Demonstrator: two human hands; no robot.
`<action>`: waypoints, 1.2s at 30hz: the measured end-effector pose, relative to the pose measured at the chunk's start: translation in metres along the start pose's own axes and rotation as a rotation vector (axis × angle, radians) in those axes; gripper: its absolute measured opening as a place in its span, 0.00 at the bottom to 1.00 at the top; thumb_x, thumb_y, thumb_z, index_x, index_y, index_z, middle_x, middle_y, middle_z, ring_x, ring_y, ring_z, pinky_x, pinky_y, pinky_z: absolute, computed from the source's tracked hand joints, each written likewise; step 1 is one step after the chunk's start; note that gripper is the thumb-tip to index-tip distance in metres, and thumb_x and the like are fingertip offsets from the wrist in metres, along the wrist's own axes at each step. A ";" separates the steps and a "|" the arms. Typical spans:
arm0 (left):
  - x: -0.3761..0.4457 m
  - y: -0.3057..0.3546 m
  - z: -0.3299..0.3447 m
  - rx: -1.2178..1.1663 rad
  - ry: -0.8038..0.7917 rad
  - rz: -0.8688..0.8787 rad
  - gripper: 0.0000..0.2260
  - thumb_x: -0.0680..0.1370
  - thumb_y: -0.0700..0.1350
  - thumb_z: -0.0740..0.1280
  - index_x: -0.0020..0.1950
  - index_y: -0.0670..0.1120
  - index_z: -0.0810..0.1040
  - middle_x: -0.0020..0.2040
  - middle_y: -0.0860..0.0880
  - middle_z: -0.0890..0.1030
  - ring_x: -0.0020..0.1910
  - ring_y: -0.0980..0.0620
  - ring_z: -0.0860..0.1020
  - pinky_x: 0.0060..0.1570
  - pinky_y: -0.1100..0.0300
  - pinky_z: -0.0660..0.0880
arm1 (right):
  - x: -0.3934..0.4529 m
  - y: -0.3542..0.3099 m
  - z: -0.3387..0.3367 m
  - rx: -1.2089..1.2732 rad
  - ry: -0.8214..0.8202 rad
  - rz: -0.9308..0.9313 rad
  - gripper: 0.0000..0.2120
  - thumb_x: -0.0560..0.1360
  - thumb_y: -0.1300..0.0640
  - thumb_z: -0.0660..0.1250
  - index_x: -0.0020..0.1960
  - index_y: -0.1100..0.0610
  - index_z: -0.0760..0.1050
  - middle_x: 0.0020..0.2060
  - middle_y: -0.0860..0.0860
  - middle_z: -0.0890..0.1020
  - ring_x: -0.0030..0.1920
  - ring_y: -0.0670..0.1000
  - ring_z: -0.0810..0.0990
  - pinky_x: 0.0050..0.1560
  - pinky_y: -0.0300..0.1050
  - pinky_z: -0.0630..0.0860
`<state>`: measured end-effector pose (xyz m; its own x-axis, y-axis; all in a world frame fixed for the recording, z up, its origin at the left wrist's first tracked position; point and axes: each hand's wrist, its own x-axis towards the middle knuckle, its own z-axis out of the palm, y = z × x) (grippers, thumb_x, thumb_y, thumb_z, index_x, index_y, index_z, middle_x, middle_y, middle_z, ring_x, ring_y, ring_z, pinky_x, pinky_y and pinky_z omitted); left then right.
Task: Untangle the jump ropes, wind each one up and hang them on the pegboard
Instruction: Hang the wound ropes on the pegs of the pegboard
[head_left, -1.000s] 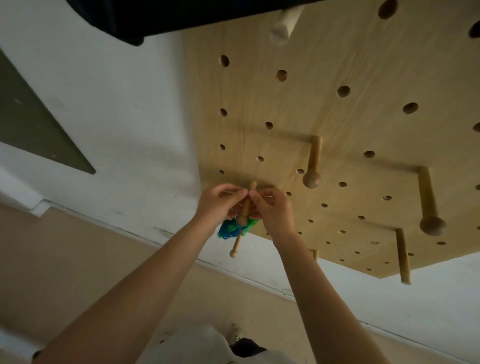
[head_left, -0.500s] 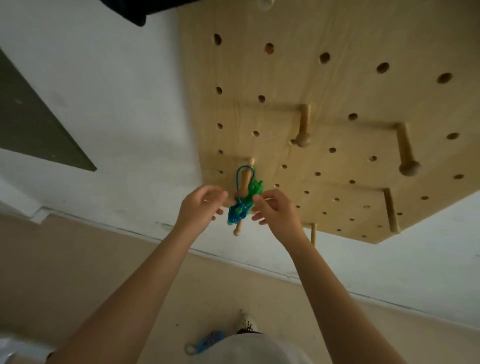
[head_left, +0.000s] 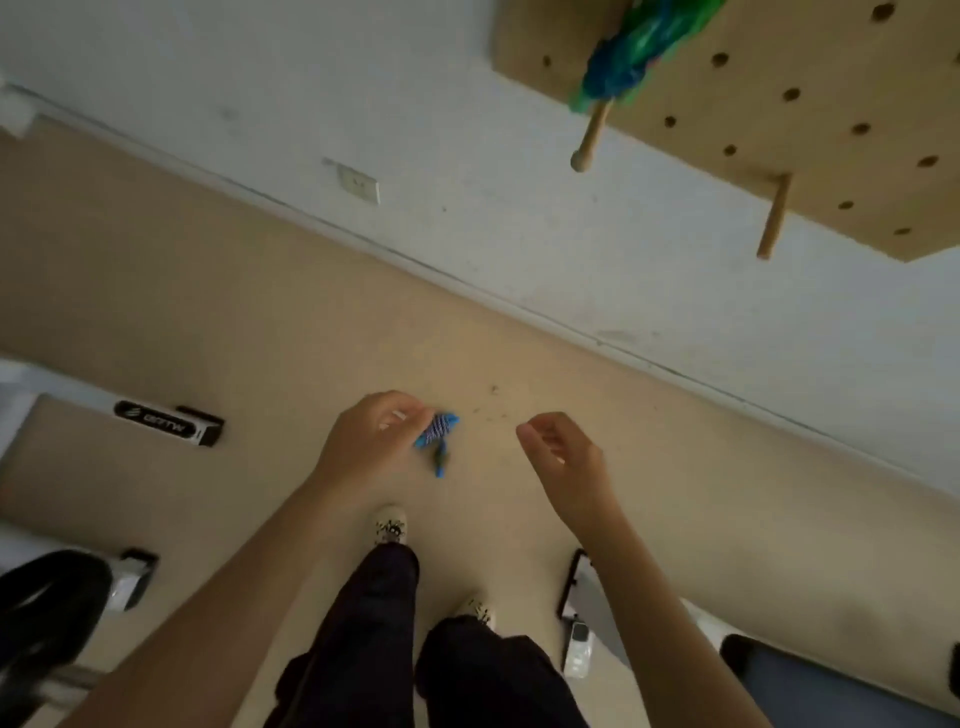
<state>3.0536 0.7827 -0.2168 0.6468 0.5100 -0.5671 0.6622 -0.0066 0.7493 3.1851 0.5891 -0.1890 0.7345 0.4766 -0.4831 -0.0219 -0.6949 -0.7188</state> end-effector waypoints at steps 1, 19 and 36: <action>0.010 -0.024 0.011 0.011 0.005 -0.013 0.04 0.74 0.57 0.70 0.47 0.59 0.81 0.49 0.59 0.82 0.47 0.66 0.78 0.46 0.71 0.69 | 0.010 0.022 0.014 0.023 -0.008 0.015 0.03 0.78 0.51 0.68 0.46 0.46 0.76 0.43 0.41 0.81 0.45 0.37 0.79 0.48 0.32 0.72; 0.384 -0.497 0.236 0.412 -0.136 -0.082 0.45 0.62 0.74 0.68 0.72 0.48 0.73 0.67 0.51 0.77 0.64 0.50 0.76 0.63 0.51 0.74 | 0.342 0.500 0.401 0.191 -0.253 0.282 0.23 0.71 0.40 0.73 0.49 0.60 0.78 0.40 0.53 0.81 0.43 0.52 0.81 0.43 0.51 0.78; 0.118 -0.114 0.083 -0.115 -0.190 0.086 0.15 0.75 0.44 0.74 0.61 0.48 0.78 0.33 0.50 0.78 0.27 0.54 0.71 0.29 0.60 0.69 | 0.126 0.145 0.120 0.645 -0.214 0.172 0.30 0.70 0.37 0.71 0.53 0.64 0.79 0.40 0.58 0.80 0.40 0.58 0.79 0.45 0.55 0.78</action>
<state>3.0859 0.7718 -0.3970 0.7661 0.3405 -0.5452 0.5608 0.0603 0.8257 3.1926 0.6131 -0.4137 0.5362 0.5302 -0.6568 -0.5725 -0.3434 -0.7446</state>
